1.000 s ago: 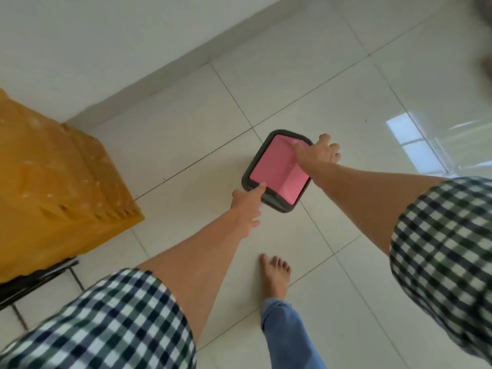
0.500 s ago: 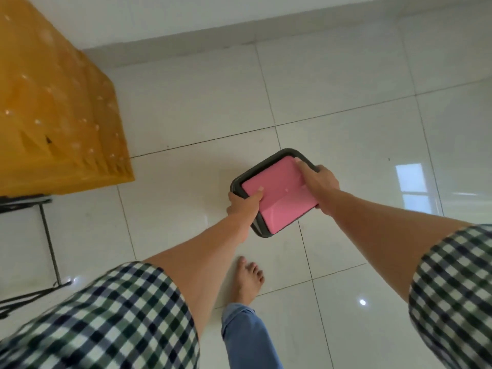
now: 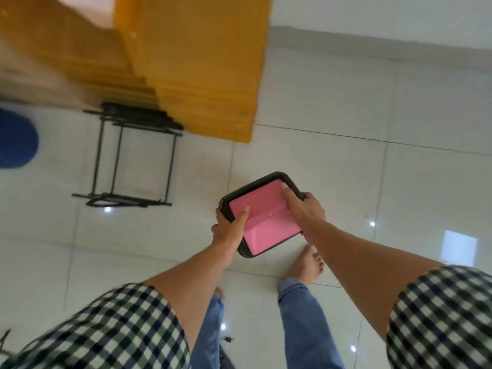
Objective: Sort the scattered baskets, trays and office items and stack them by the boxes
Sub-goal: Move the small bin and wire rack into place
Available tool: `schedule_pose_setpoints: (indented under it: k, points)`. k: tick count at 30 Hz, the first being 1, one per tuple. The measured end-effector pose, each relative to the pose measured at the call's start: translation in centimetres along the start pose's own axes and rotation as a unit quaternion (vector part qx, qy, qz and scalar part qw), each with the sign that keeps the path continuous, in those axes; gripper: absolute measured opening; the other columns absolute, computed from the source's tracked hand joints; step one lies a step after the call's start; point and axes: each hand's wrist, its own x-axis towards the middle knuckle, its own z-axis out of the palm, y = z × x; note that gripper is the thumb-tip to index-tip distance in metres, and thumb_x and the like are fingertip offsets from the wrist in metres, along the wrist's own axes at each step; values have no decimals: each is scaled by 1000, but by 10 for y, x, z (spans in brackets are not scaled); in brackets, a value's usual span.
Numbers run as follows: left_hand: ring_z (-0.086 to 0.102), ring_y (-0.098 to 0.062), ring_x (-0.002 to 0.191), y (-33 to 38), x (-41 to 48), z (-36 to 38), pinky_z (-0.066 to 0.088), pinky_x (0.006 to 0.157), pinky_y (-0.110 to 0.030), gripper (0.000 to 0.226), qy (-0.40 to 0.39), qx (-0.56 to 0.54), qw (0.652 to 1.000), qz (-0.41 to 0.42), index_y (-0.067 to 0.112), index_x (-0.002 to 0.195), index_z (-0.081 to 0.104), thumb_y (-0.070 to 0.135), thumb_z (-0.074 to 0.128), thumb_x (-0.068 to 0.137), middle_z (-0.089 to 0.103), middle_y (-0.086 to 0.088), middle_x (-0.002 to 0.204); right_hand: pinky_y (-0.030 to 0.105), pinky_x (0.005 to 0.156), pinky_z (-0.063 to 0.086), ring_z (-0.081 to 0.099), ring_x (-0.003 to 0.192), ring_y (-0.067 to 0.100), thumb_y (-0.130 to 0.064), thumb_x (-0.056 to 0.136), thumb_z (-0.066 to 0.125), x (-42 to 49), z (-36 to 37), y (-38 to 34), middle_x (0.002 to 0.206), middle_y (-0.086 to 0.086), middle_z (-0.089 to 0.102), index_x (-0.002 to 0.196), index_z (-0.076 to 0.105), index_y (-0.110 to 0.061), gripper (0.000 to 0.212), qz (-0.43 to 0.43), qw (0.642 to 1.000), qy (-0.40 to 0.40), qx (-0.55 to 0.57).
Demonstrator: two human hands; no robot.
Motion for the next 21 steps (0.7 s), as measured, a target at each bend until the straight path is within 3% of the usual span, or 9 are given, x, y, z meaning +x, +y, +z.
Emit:
schedule_pose_setpoints:
  k: [8, 21]
  points:
    - [58, -40, 119, -91, 10, -164, 52, 97, -58, 95, 53, -90, 994, -32, 31, 153, 26, 74, 64, 77, 52, -15, 139, 50, 100, 49, 60, 110, 35, -97, 51, 36, -90, 165, -29, 118, 8, 63, 131, 55, -25, 110, -40, 991, -56, -114]
    - [63, -36, 109, -233, 1, -393, 54, 94, -55, 60, 141, -258, 953, -70, 29, 142, 40, 55, 62, 92, 59, -11, 129, 51, 99, 49, 57, 111, 35, -98, 56, 34, -227, 408, -41, 123, 9, 58, 135, 50, -26, 107, -117, 940, -145, -285]
